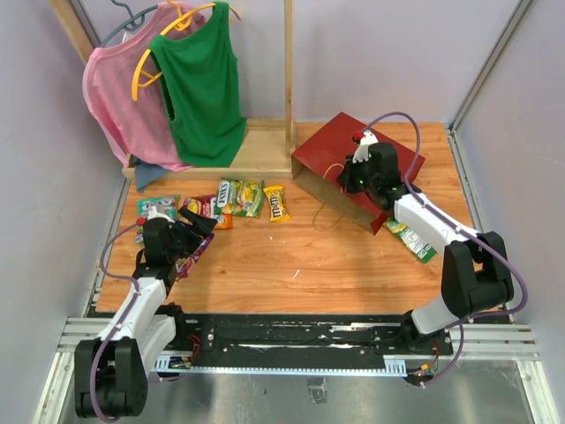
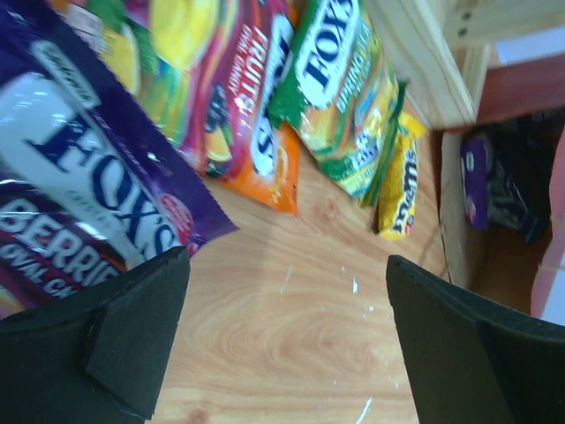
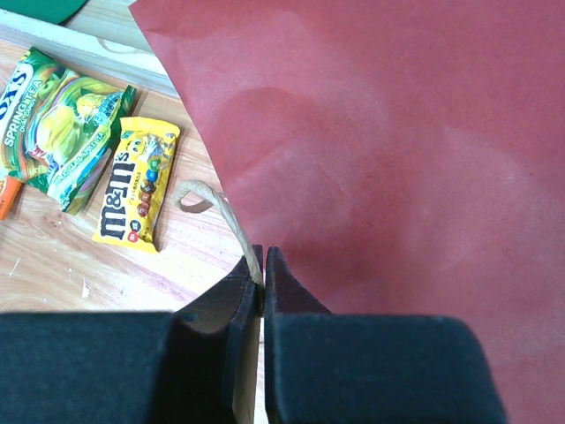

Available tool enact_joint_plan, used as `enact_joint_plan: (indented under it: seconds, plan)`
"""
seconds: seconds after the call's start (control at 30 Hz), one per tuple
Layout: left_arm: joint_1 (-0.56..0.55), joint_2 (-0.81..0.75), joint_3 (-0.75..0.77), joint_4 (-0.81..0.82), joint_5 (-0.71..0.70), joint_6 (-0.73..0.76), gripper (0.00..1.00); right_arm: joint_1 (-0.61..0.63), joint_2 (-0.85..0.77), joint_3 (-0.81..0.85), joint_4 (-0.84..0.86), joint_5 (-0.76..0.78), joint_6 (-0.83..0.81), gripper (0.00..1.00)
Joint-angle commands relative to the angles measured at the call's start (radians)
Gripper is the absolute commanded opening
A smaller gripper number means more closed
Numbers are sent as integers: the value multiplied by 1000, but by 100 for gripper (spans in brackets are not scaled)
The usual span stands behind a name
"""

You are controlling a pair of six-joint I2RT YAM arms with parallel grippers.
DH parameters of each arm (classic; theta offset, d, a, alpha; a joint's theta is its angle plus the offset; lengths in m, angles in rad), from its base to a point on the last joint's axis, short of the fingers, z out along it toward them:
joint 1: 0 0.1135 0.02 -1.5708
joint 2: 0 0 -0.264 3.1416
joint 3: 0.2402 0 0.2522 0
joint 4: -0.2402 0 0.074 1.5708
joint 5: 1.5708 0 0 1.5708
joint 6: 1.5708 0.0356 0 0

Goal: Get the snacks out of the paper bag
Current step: Place the snack at the center of the board.

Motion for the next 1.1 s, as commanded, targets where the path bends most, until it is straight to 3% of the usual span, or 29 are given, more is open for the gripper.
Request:
enact_joint_plan:
  seconds: [0.0,0.27,0.47,0.57,0.77,0.9,1.07]
  plan:
    - [-4,-73,-37,-29,-198,-38,97,9,-38,20,-19,26,-25,1]
    - [-2,-97,-26,-87,-323,-18,100,10,-56,20,-33,45,-42,2]
    - [-4,-68,-15,-4,-154,39,100,9,-65,18,-35,47,-44,1]
    - [-16,-54,18,-41,-102,87,99,9,-63,19,-33,47,-44,1]
    - [-112,-142,32,-76,-123,119,98,10,-37,25,-25,29,-32,1]
    - [-117,-72,2,-23,-28,99,98,12,-28,30,-25,27,-30,1]
    - [-117,-5,-36,28,-76,101,98,12,-32,33,-37,34,-37,1]
